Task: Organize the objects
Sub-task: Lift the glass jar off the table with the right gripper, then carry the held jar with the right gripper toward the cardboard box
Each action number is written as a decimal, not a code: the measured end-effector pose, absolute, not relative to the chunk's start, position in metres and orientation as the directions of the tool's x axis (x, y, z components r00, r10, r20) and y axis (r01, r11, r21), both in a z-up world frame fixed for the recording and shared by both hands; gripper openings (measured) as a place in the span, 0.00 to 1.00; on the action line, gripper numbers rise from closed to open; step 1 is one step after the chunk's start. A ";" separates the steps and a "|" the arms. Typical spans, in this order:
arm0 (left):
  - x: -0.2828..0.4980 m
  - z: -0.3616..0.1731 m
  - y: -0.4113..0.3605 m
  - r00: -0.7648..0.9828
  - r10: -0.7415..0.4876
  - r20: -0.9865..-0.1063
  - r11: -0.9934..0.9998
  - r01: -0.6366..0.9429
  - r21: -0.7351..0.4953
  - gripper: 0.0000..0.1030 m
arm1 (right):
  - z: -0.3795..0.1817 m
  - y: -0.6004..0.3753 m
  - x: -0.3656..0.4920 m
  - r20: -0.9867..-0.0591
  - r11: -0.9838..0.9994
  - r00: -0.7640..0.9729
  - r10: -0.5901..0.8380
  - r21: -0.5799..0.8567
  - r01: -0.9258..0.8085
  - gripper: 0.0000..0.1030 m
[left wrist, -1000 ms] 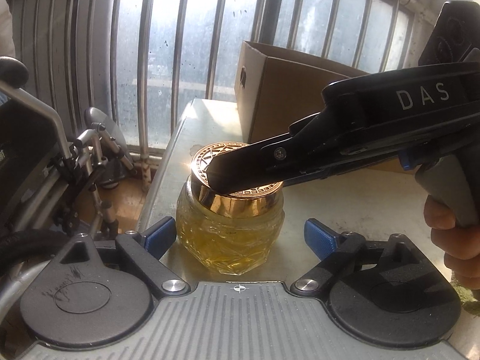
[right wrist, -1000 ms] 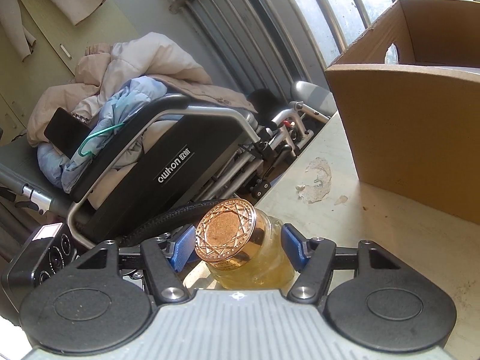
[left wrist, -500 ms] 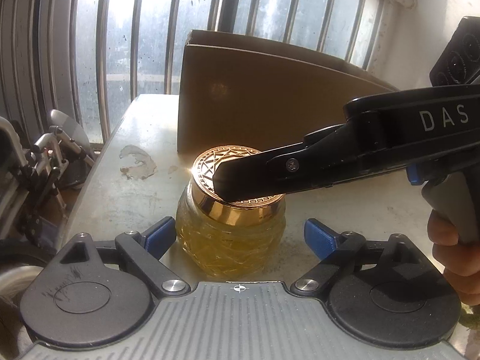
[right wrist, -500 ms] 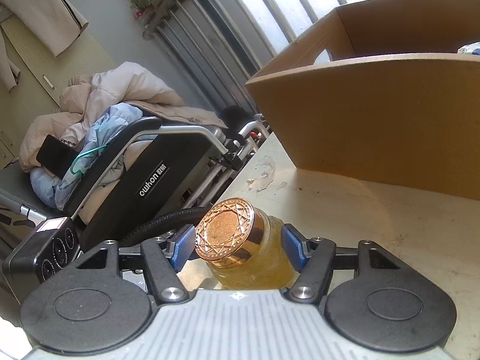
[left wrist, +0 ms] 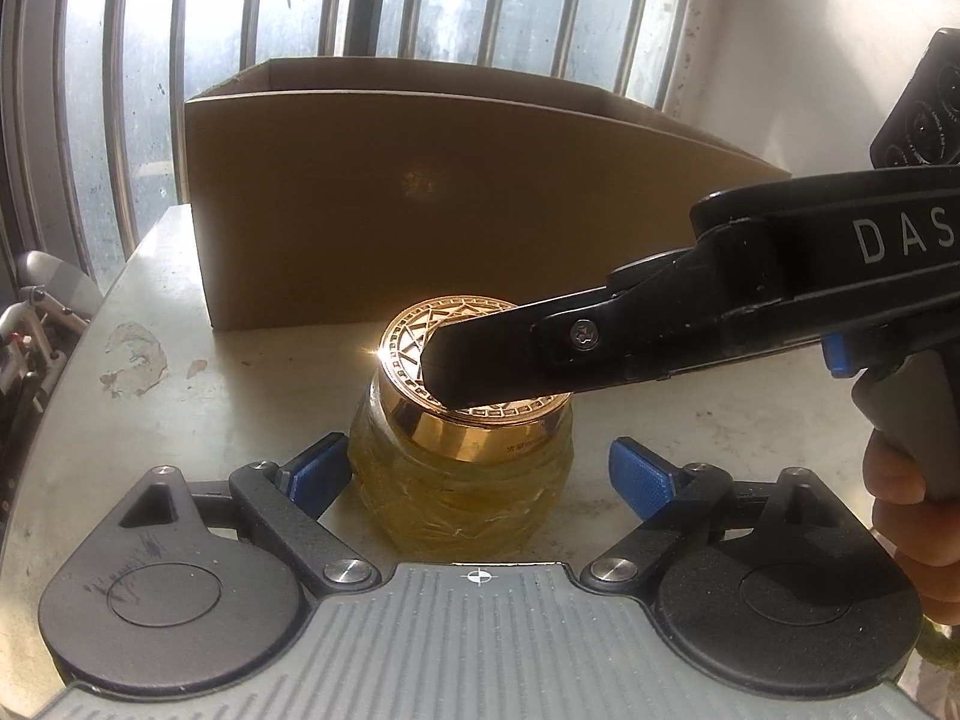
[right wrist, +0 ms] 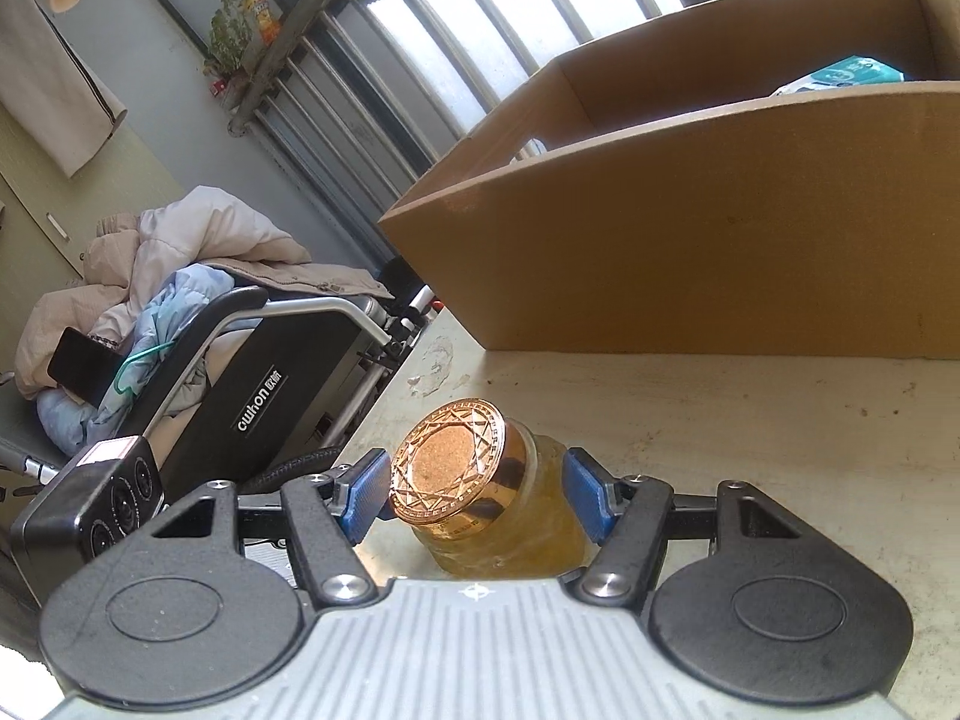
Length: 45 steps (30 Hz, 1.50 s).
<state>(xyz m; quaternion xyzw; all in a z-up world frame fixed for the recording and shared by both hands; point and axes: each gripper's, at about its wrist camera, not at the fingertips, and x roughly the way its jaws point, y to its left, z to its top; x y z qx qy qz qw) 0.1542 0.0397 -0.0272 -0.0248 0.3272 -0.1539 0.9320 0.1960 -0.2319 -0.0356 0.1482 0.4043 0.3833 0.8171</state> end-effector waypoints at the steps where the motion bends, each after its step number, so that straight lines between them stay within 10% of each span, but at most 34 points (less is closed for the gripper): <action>1: 0.154 -0.027 0.038 0.737 -0.308 -0.601 0.950 0.278 -0.145 0.90 | -0.036 -0.234 0.195 -0.547 0.664 0.382 0.745 0.553 -0.503 0.66; 18: 0.133 -0.036 0.033 0.743 -0.293 -0.602 0.939 0.342 -0.035 0.90 | -0.035 -0.220 0.189 -0.606 0.705 0.387 0.695 0.471 -0.530 0.82; 28: 0.123 -0.039 0.039 0.762 -0.285 -0.581 0.940 0.341 -0.013 0.74 | -0.037 -0.215 0.192 -0.634 0.727 0.391 0.667 0.442 -0.525 0.82; 45: 0.122 -0.038 0.041 0.760 -0.302 -0.575 0.935 0.354 -0.022 0.74 | -0.040 -0.211 0.193 -0.649 0.741 0.399 0.647 0.414 -0.529 0.79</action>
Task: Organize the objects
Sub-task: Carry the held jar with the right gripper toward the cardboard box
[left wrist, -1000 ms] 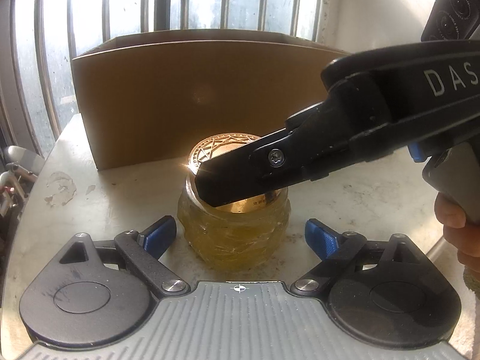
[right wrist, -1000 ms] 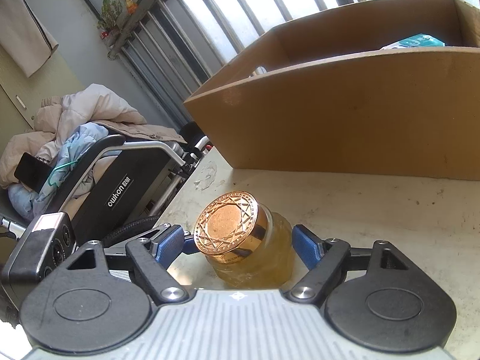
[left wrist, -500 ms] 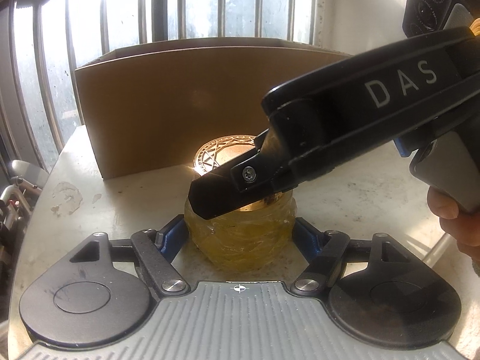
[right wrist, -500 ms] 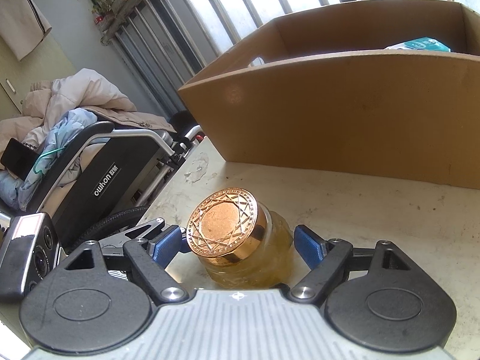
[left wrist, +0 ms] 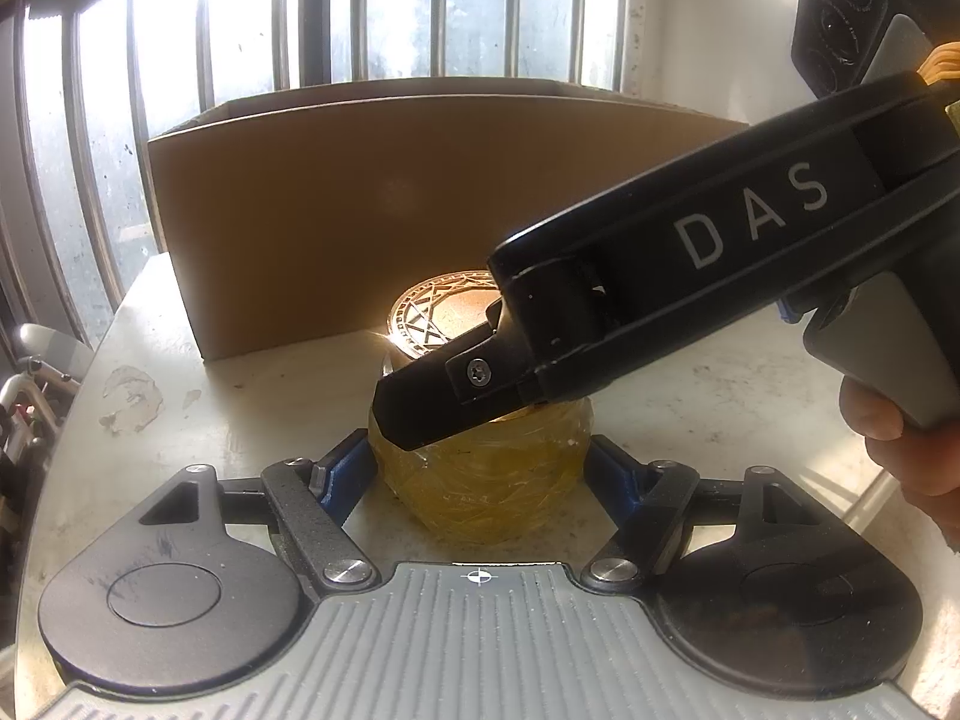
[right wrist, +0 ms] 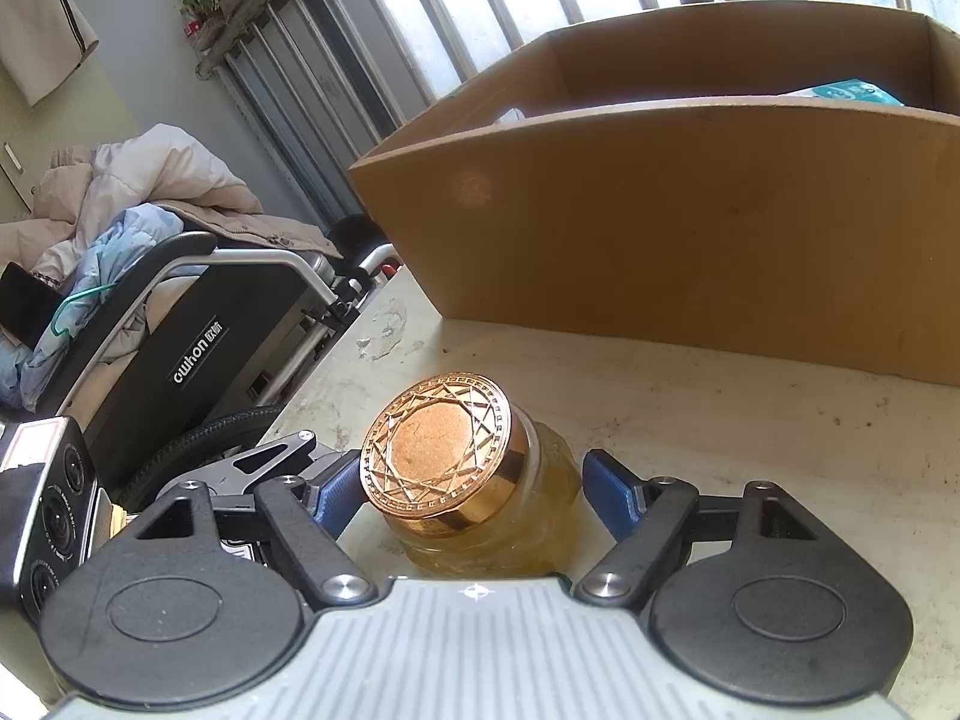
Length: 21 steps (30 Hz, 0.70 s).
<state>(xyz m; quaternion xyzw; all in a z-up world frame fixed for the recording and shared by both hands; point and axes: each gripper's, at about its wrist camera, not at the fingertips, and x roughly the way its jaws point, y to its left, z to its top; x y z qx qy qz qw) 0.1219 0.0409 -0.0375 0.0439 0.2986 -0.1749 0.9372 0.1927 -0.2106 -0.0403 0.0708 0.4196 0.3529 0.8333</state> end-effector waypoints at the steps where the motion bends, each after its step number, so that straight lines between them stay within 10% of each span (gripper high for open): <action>1: 0.121 -0.038 0.040 0.760 -0.303 -0.575 0.934 0.355 -0.024 0.74 | -0.041 -0.211 0.193 -0.649 0.740 0.397 0.649 0.417 -0.528 0.79; 21: 0.122 -0.038 0.032 0.769 -0.304 -0.563 0.932 0.361 -0.011 0.74 | -0.046 -0.227 0.206 -0.621 0.707 0.353 0.700 0.537 -0.460 0.79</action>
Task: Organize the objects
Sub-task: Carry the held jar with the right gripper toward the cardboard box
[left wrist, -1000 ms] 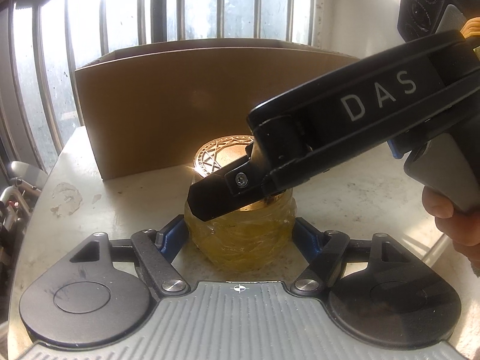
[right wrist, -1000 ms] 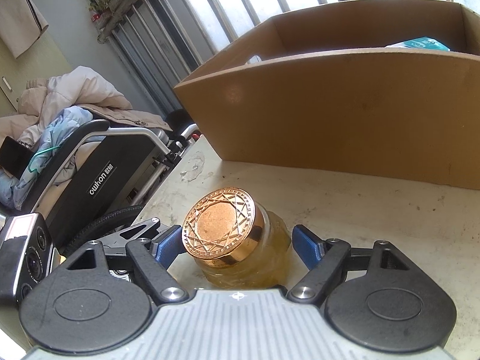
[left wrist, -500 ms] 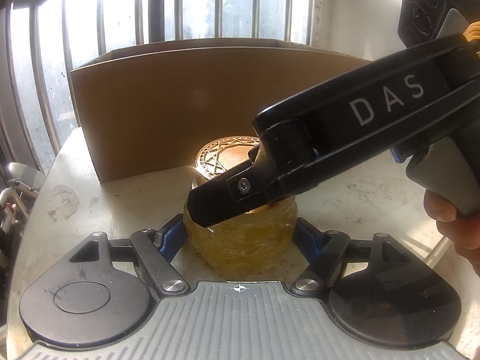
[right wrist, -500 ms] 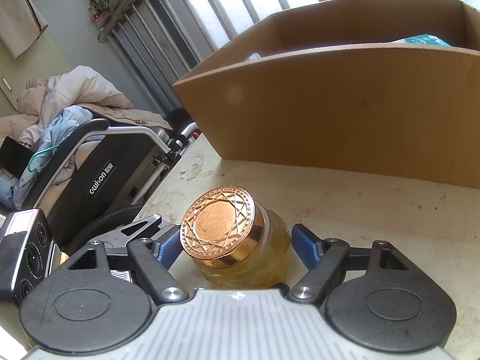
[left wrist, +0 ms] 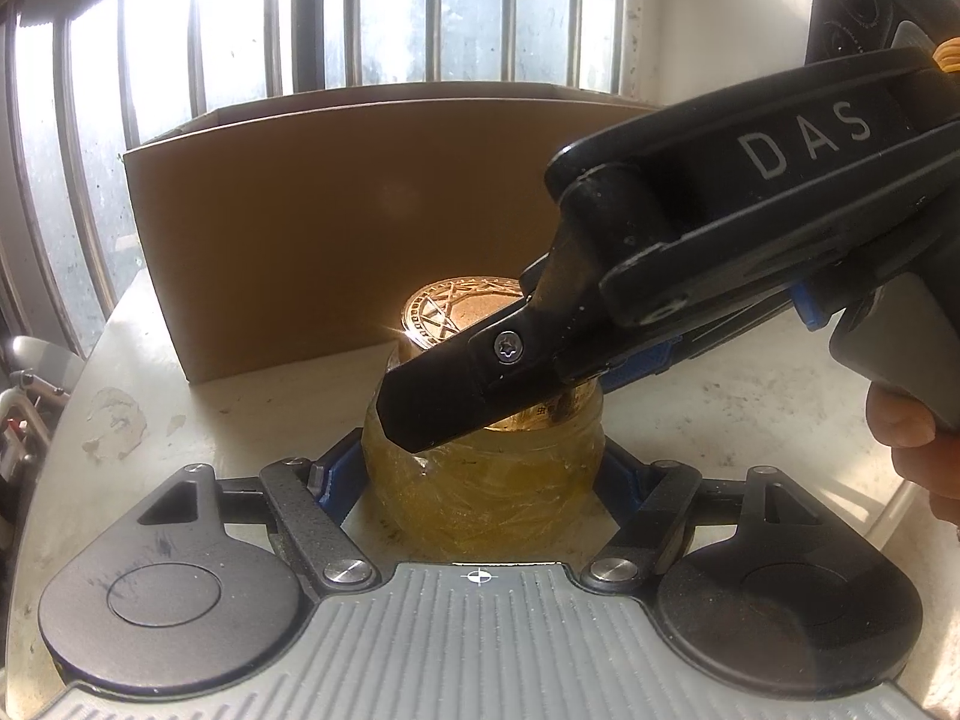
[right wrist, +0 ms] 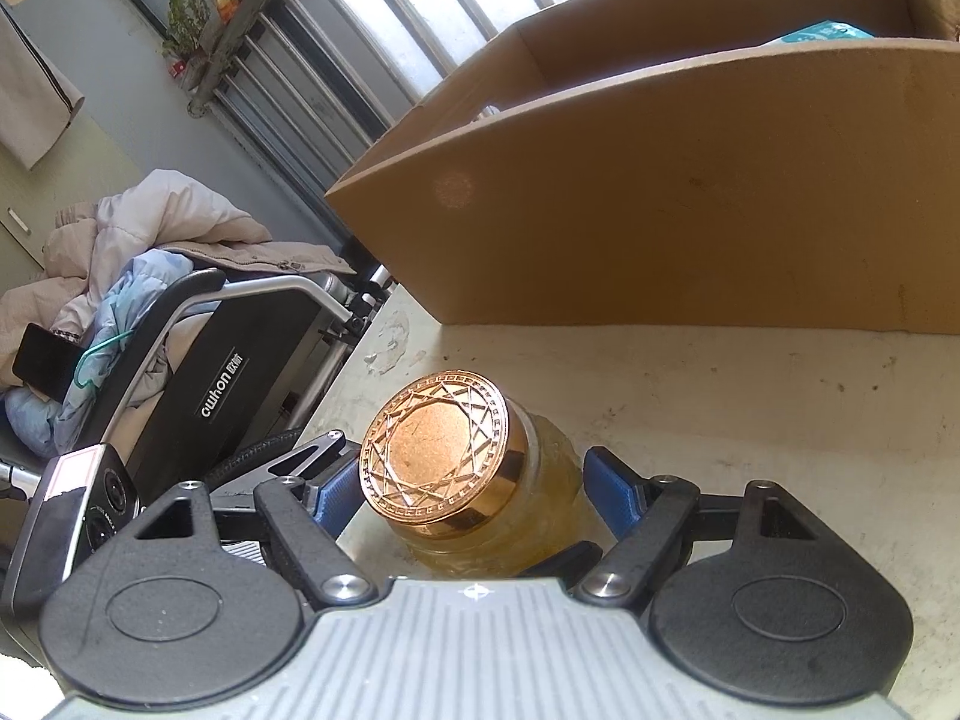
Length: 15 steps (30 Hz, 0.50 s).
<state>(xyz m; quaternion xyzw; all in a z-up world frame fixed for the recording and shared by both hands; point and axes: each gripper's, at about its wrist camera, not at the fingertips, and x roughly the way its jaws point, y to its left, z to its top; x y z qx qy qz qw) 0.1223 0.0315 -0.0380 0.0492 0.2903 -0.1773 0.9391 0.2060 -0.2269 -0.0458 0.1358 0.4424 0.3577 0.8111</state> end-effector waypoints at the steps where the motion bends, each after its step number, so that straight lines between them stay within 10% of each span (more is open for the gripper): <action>1: 0.122 -0.038 0.031 0.768 -0.305 -0.563 0.932 0.362 -0.012 0.74 | -0.046 -0.227 0.206 -0.621 0.708 0.352 0.700 0.538 -0.458 0.79; 15: 0.114 -0.040 0.029 0.770 -0.326 -0.548 0.926 0.378 -0.019 0.73 | -0.045 -0.214 0.209 -0.681 0.738 0.326 0.656 0.485 -0.469 0.82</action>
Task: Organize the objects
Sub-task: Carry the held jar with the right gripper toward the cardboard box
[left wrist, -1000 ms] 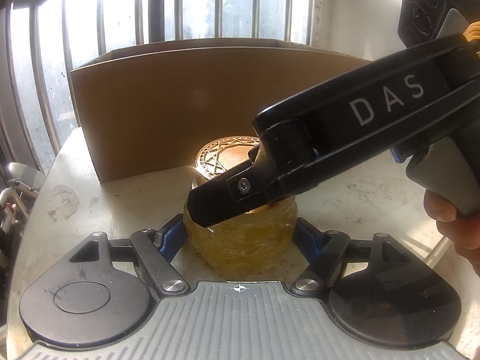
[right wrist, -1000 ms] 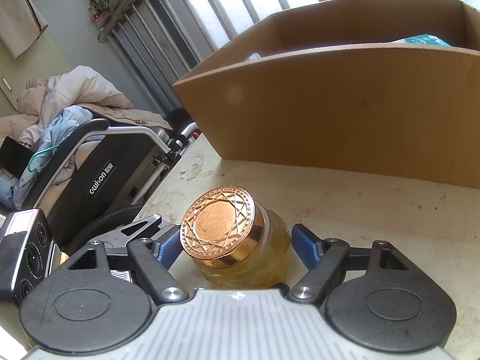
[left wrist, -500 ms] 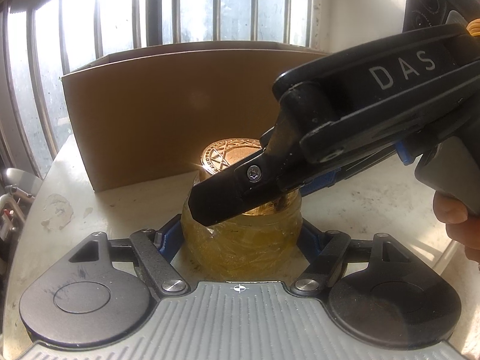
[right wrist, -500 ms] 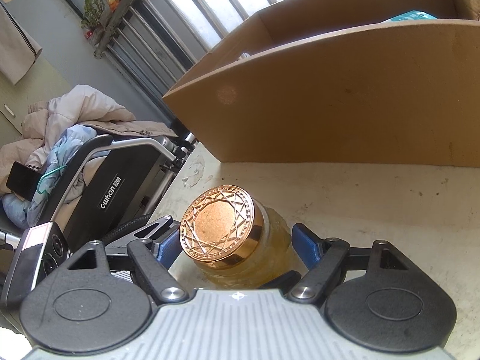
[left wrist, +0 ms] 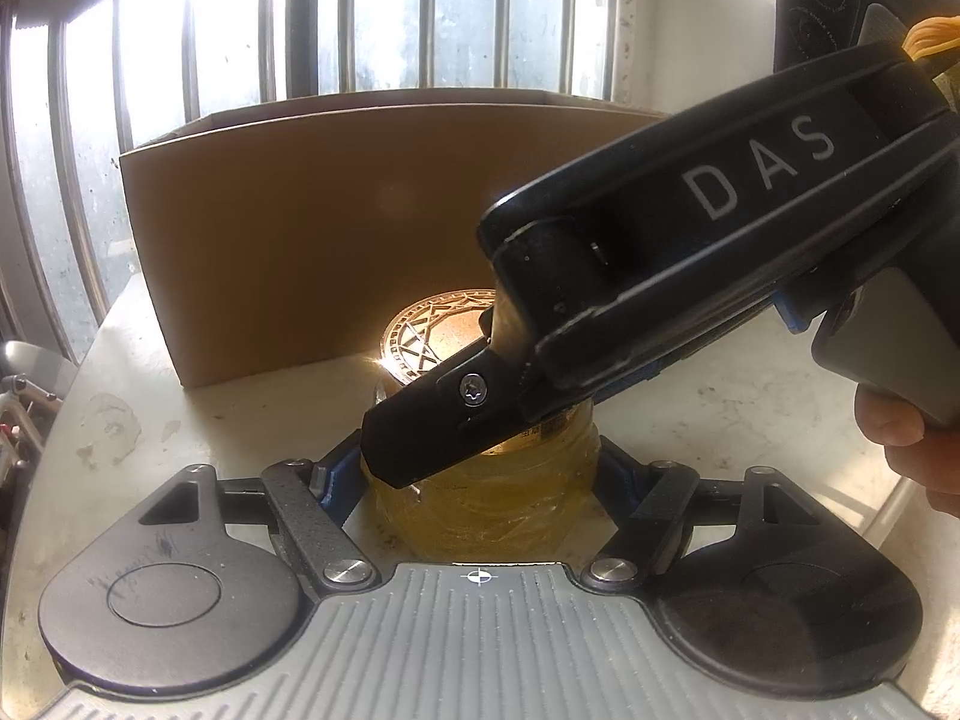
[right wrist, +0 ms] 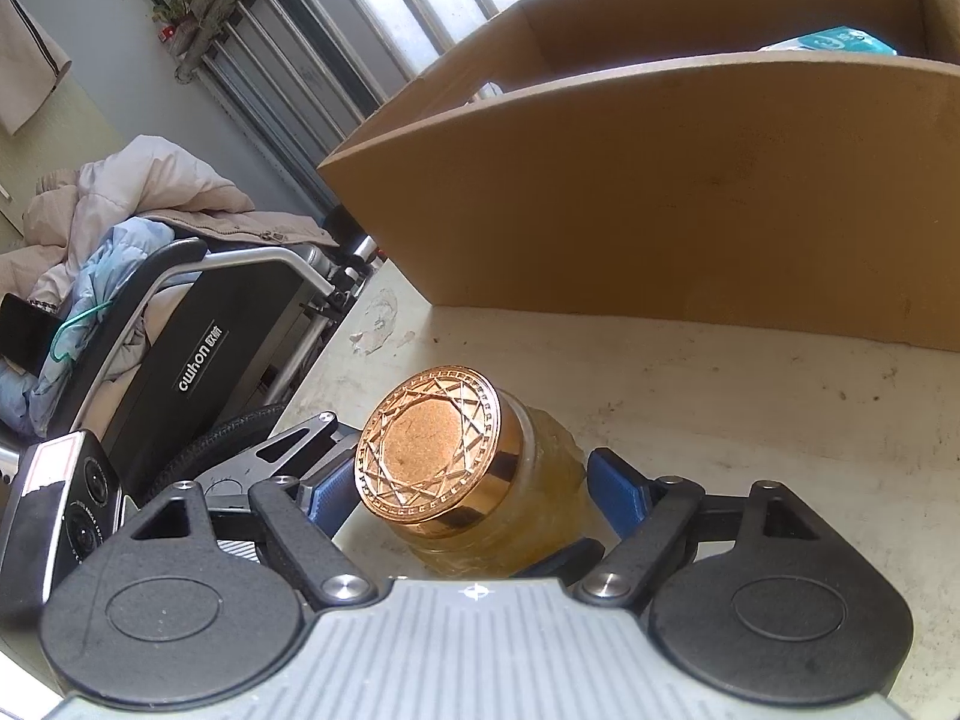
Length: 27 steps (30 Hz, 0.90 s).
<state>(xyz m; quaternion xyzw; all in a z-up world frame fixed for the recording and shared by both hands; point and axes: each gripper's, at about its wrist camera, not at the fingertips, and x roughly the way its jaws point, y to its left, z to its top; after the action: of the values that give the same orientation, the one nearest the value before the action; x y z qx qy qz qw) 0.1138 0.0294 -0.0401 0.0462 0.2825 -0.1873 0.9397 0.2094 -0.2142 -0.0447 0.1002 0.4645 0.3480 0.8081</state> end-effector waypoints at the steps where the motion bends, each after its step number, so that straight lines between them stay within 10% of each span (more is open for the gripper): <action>1: 0.110 -0.040 0.033 0.771 -0.326 -0.547 0.926 0.377 -0.020 0.73 | -0.045 -0.214 0.210 -0.684 0.738 0.323 0.654 0.485 -0.469 0.82; 27: 0.098 -0.044 0.018 0.764 -0.344 -0.546 0.918 0.396 -0.023 0.74 | -0.049 -0.217 0.220 -0.695 0.741 0.286 0.659 0.536 -0.404 0.81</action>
<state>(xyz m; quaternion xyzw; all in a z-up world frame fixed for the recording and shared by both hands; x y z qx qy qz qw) 0.0980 0.0182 -0.0441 0.0467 0.2812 -0.1973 0.9380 0.2195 -0.2169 -0.0490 0.1291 0.4941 0.3360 0.7914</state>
